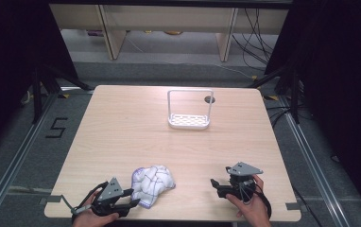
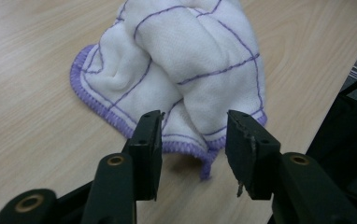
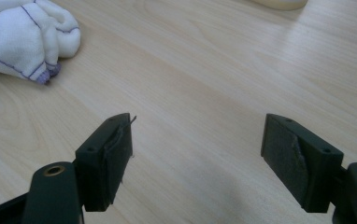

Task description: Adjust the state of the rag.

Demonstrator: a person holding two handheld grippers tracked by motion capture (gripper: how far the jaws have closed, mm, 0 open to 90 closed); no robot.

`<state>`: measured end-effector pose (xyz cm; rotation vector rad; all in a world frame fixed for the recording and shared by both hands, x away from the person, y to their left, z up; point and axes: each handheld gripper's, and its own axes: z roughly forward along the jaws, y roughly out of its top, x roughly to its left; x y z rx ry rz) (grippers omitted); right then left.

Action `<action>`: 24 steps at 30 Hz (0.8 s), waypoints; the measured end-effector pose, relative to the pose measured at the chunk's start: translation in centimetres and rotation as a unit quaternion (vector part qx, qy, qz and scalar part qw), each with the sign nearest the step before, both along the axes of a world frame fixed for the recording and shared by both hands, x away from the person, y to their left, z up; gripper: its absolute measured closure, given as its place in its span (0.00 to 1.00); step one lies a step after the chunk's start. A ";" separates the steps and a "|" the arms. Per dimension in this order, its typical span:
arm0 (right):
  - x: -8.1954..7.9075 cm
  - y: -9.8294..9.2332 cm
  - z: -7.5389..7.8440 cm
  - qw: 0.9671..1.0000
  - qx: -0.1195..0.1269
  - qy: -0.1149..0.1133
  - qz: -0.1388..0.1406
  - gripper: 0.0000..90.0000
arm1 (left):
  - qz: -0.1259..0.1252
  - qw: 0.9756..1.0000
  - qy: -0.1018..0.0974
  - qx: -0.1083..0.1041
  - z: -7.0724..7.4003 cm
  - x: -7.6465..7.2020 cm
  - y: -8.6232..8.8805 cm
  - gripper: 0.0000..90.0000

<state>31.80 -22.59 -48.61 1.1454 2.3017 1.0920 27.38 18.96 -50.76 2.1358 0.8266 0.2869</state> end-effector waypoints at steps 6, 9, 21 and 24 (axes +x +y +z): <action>-0.1 0.1 0.0 1.000 0.002 0.002 0.000 0.29 | -0.010 1.000 0.004 0.014 -0.5 0.1 0.1 0.76; -0.1 0.2 0.0 1.000 -0.003 0.004 0.005 0.29 | -0.016 1.000 0.006 0.020 -0.9 0.4 -0.1 0.86; -0.4 1.9 1.1 0.999 0.015 -0.013 0.035 0.30 | -0.045 0.997 -0.038 -0.056 3.0 1.5 -2.5 0.96; -0.6 2.4 1.7 0.998 0.020 -0.019 0.051 0.30 | -0.057 0.995 -0.056 -0.064 4.7 2.6 -3.9 0.96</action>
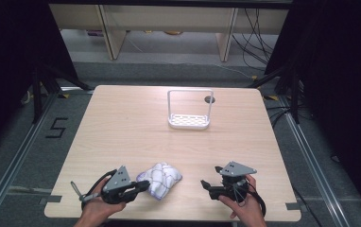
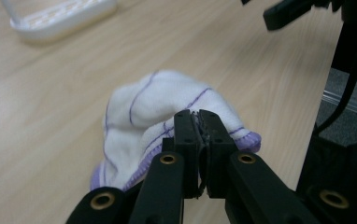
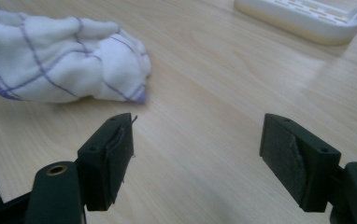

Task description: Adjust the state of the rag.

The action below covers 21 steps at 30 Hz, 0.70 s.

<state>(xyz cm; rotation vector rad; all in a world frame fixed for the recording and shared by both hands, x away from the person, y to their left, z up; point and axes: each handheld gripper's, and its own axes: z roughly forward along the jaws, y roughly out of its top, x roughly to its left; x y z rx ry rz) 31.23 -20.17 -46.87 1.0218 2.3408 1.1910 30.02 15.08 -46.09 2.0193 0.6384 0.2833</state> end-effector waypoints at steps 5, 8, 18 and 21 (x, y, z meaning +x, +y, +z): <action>-0.5 0.5 0.9 1.000 0.011 0.000 0.015 0.30 | -0.021 1.000 -0.012 -0.008 1.9 2.1 -2.3 0.96; -0.7 1.1 1.3 0.999 0.020 0.006 0.031 0.30 | -0.021 0.999 -0.018 -0.020 2.9 3.4 -3.6 0.96; -1.1 4.8 1.8 0.997 0.024 0.002 0.070 0.31 | -0.020 0.999 -0.028 -0.040 4.3 5.1 -5.0 0.96; -0.9 5.8 1.7 0.997 0.022 0.009 0.074 0.32 | -0.019 0.999 -0.028 -0.040 4.2 5.2 -4.9 0.96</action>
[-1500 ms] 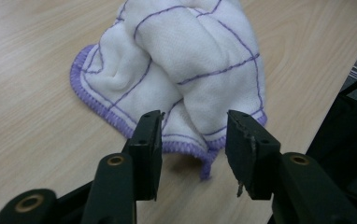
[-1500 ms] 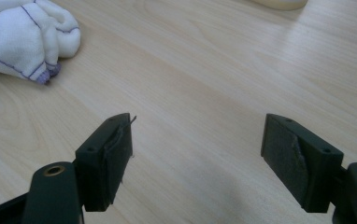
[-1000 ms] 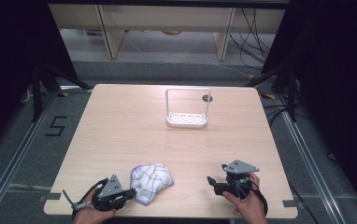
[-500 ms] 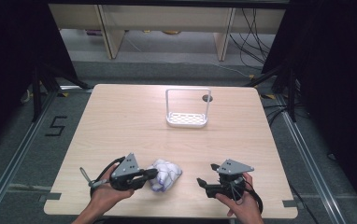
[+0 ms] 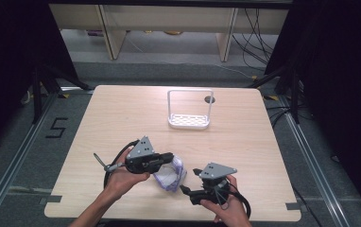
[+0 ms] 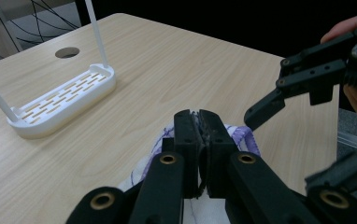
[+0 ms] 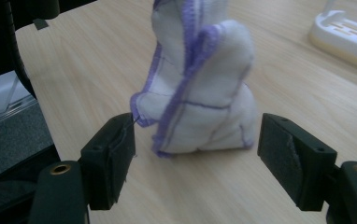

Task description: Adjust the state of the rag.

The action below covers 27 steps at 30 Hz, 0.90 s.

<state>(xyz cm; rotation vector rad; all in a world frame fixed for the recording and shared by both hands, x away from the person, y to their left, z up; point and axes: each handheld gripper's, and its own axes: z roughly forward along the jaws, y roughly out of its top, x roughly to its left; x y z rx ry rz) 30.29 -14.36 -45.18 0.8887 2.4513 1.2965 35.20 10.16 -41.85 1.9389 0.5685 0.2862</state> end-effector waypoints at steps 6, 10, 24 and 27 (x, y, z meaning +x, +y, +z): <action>0.9 2.1 -0.5 0.999 -0.034 -0.011 -0.013 0.62 | 0.003 1.000 0.003 -0.003 -0.1 0.0 0.4 0.96; 1.3 1.4 -0.5 0.999 -0.035 -0.023 -0.004 0.91 | 0.005 1.000 0.002 -0.004 -0.1 0.2 1.0 0.96; 2.8 -4.7 6.2 0.999 -0.013 -0.052 -0.007 0.96 | 0.023 0.999 -0.006 -0.029 2.4 -1.0 4.7 0.96; 2.4 -6.0 8.3 0.998 -0.017 -0.064 -0.005 0.96 | 0.024 0.999 -0.011 -0.036 3.0 -1.2 5.4 0.96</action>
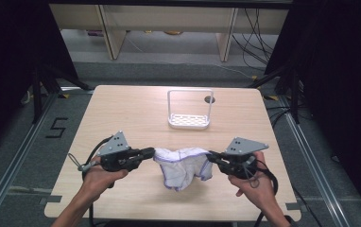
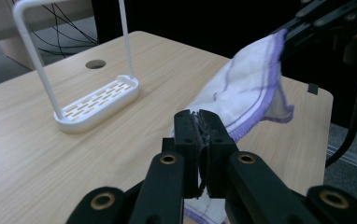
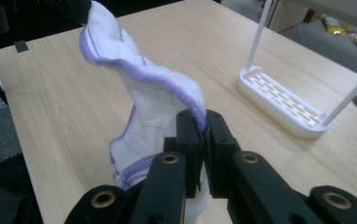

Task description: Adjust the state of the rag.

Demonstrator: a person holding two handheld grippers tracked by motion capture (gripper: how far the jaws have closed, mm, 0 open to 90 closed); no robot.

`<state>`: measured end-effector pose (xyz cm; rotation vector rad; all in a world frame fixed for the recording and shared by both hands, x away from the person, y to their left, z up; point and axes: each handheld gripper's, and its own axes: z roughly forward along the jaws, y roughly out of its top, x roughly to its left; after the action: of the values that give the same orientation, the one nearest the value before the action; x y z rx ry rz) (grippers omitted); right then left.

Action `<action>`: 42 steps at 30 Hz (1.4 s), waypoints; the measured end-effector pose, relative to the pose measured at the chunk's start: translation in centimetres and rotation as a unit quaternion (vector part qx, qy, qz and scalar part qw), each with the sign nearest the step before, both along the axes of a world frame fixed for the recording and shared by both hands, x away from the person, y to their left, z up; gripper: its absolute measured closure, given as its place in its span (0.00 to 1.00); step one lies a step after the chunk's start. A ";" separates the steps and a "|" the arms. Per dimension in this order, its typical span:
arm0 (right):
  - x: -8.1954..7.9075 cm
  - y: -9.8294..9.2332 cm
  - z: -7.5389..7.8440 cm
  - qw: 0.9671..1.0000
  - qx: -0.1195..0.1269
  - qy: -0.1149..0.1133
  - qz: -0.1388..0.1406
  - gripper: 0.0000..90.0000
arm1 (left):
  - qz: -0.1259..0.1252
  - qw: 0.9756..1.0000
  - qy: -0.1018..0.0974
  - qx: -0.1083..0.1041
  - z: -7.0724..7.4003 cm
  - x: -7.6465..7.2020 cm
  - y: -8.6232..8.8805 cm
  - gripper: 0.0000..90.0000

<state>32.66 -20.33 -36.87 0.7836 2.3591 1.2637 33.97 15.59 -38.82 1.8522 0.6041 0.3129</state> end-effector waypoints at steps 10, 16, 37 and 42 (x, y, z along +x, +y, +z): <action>2.6 -0.6 -0.7 0.999 -0.022 0.017 -0.029 0.96 | 0.018 0.999 0.024 0.011 -1.6 3.1 -1.9 0.96; 8.9 0.0 -5.1 0.994 -0.049 0.075 -0.067 0.94 | 0.059 0.995 0.071 0.023 -6.0 8.6 -3.0 0.96; 4.7 -0.1 -6.5 0.993 -0.041 0.081 -0.075 0.50 | 0.048 0.990 0.127 0.042 -8.9 1.7 -0.8 0.49; 2.2 0.8 -8.6 0.993 -0.048 0.096 -0.049 0.52 | 0.015 0.989 0.135 0.049 -10.2 -0.5 -2.2 0.51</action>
<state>34.88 -19.53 -45.49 1.0171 2.4766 1.0684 33.42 13.41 -49.06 1.9991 0.8139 0.1112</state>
